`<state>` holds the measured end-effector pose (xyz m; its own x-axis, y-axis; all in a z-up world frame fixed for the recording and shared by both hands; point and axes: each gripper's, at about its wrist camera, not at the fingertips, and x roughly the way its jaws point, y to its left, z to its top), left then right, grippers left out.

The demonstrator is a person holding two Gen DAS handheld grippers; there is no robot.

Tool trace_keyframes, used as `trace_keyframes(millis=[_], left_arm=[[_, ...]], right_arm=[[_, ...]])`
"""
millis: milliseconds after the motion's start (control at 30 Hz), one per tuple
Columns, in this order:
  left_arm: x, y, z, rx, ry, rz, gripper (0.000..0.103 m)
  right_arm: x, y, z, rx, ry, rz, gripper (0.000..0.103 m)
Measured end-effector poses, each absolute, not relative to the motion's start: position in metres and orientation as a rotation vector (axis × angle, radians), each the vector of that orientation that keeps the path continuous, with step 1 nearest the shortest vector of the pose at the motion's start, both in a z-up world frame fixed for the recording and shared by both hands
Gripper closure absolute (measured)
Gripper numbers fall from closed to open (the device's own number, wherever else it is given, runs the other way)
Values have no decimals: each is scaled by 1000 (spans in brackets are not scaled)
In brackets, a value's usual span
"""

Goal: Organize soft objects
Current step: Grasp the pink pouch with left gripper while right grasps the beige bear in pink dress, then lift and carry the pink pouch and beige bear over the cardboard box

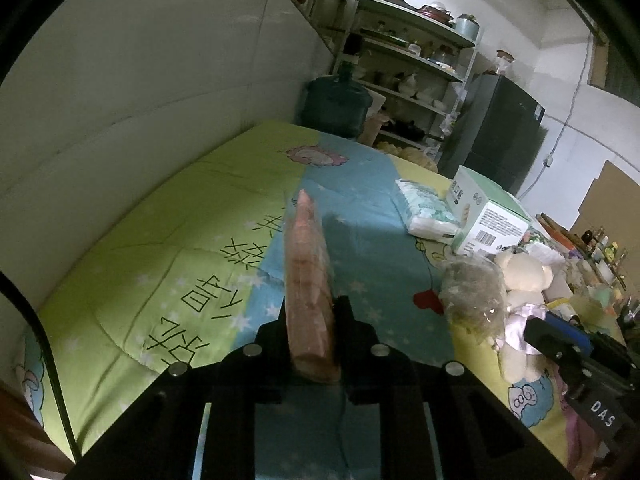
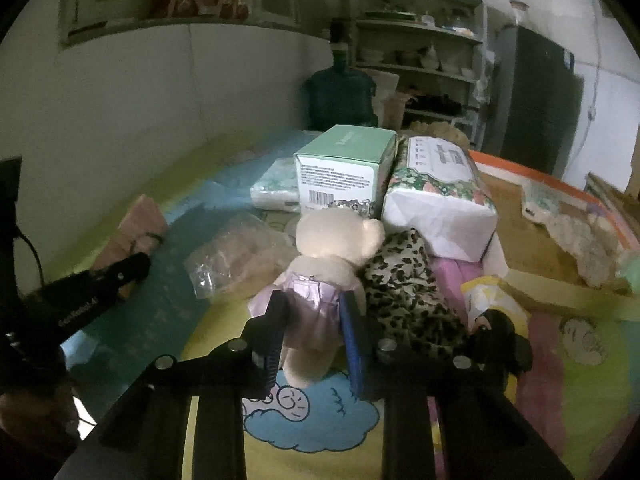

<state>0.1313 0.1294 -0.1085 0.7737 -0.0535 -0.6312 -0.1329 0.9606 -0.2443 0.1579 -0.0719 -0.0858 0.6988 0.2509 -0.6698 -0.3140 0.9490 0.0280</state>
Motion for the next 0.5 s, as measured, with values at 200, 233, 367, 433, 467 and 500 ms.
trace_keyframes(millis=[200, 233, 367, 433, 467, 500], left_arm=[[131, 130, -108, -292, 686, 34, 84], [131, 130, -107, -293, 686, 30, 84], [128, 130, -105, -294, 679, 22, 84], [127, 130, -103, -293, 673, 21, 84], [126, 131, -101, -292, 669, 20, 84], [126, 131, -100, -291, 665, 19, 84]], right_arm=[[164, -69, -90, -82, 753, 314, 67], [166, -67, -91, -95, 757, 310, 66], [168, -64, -92, -92, 766, 304, 71], [168, -64, -90, -89, 766, 305, 77], [168, -64, -90, -88, 762, 305, 79], [167, -65, -89, -80, 757, 307, 81]])
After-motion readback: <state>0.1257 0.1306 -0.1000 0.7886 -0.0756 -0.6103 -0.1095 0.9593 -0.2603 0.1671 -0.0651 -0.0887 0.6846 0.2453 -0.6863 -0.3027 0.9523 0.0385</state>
